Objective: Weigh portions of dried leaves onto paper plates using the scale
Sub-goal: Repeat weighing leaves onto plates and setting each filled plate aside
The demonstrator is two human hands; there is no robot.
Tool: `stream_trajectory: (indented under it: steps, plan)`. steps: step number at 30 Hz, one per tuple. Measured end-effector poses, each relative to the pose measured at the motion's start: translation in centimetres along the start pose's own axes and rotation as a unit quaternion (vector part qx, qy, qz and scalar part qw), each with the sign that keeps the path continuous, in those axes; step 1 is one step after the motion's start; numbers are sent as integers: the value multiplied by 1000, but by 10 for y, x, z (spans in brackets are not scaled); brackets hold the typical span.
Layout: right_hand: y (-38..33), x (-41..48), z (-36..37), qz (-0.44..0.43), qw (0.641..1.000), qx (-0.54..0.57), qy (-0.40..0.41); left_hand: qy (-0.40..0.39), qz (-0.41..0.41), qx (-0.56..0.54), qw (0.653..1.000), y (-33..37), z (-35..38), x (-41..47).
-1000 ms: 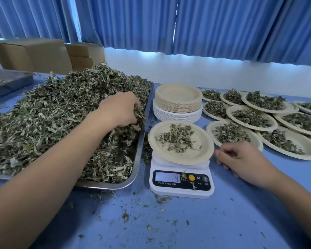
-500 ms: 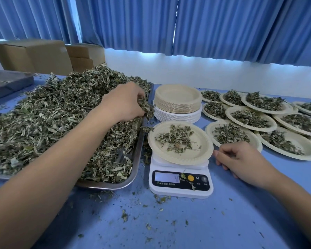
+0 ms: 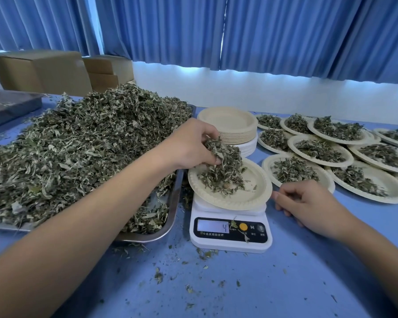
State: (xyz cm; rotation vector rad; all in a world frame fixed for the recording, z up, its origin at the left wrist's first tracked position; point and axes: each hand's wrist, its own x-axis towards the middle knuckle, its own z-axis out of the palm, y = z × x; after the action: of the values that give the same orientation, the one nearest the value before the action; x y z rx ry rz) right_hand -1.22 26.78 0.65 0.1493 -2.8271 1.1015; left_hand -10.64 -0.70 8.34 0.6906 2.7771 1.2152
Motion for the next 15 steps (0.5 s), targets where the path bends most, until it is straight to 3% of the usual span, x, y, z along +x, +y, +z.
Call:
stream_trajectory:
  steps: [9,15]
  plan:
    - [1,1,1,-7,1000,-5,4,46,107,-37,992,3,-2,-3]
    - [2,1,1,-7,1000,-5,1,120,108,-56,985,3,-16,-2]
